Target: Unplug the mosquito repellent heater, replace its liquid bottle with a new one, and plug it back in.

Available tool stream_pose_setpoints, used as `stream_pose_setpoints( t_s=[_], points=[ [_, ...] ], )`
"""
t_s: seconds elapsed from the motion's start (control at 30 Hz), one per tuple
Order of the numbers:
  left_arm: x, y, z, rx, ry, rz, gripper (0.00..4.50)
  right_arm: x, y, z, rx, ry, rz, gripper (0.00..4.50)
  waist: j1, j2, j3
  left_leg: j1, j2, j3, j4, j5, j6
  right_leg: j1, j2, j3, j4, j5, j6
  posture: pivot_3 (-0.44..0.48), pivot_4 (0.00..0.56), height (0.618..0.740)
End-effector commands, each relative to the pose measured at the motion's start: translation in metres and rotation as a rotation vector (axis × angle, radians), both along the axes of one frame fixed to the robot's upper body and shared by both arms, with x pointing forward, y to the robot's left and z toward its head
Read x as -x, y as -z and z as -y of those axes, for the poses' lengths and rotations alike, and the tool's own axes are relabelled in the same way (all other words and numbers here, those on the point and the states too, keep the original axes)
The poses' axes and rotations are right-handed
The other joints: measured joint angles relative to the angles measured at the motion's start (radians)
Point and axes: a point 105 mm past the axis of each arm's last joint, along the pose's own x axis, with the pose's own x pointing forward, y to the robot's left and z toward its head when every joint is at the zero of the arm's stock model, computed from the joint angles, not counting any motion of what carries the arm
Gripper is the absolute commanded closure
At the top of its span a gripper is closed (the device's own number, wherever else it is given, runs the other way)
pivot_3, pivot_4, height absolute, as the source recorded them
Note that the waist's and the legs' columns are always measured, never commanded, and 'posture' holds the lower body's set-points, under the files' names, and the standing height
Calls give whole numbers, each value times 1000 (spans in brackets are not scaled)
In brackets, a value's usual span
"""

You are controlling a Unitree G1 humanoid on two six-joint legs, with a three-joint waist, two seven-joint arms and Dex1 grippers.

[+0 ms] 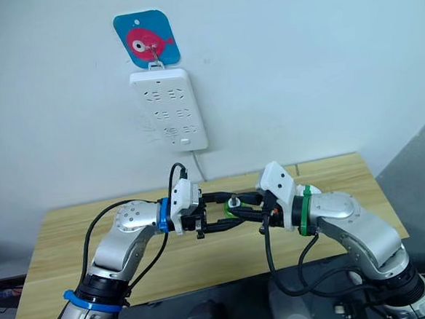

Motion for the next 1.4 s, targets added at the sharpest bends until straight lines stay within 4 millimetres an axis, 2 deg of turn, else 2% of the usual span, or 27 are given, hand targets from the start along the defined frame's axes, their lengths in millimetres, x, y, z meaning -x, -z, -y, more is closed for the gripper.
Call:
stream_pose_setpoints(
  t_s=[0.03, 0.17, 0.3, 0.37, 0.43, 0.6, 0.83, 1.1, 1.27, 1.4],
  points=[
    [-4, -15, -4, 27, 20, 72, 1278, -1, -17, 7, -35, 10, 56, 3700, 0, -2, -5, 0, 0, 0, 0, 0, 0, 0, 0, 0, 0, 0, 0, -205, 123, 740],
    [-10, -12, -8, -14, 28, 79, 42, -8, -30, 21, -103, 84, 45, 3700, -1, -2, -18, 0, 0, 1, 0, 0, 0, 0, 0, 0, 0, 0, 0, -207, 117, 740],
    [-12, -21, -9, 42, -12, -101, 0, -17, -53, 39, -297, 194, -37, 3700, -4, -2, -23, 1, 0, 1, 0, 0, 0, 0, 0, 0, 1, 0, 0, -209, 105, 740],
    [-16, -30, -8, 133, -71, -261, 0, -17, -60, 43, -374, 215, -84, 3700, -5, -2, -26, 1, 0, 1, 1, 0, 0, 0, 0, 1, 1, 0, 0, -211, 101, 740],
    [-14, -41, -6, 230, -77, -451, 0, -18, -70, 48, -500, 243, -147, 3700, -6, -3, -31, 0, 0, 0, 1, 0, 0, 0, 0, 0, 2, 0, 0, -210, 94, 740],
    [-6, -59, -5, 359, -49, -683, 0, -21, -83, 56, -717, 294, -277, 3700, -14, 0, -47, -1, 0, -2, 1, 0, 0, 0, 0, -1, 2, 0, 0, -208, 84, 740],
    [-9, -83, -3, 544, -36, -799, 0, -18, -88, 54, -867, 287, -439, 3700, -16, 0, -64, 0, 0, 1, 2, 0, 0, 1, 2, 2, 2, 0, 0, -195, 79, 740],
    [-7, -92, 12, 594, 1, -834, 0, -14, -92, 42, -928, 263, -538, 3700, -23, 3, -74, 2, -1, 4, 1, 0, 0, 2, 5, 3, 2, -1, 2, -195, 79, 740],
    [-12, -103, 11, 682, 22, -896, 0, -12, -91, 41, -943, 249, -563, 3700, -22, 3, -75, 2, -1, 4, 1, 0, 0, 2, 6, 3, 2, -2, 4, -197, 77, 740],
    [-10, -102, 12, 683, 19, -919, 0, -11, -89, 42, -949, 248, -570, 3700, -22, 3, -76, 2, 0, 4, 1, 0, 0, 1, 6, 4, 2, -2, 4, -195, 76, 740]
  ],
)
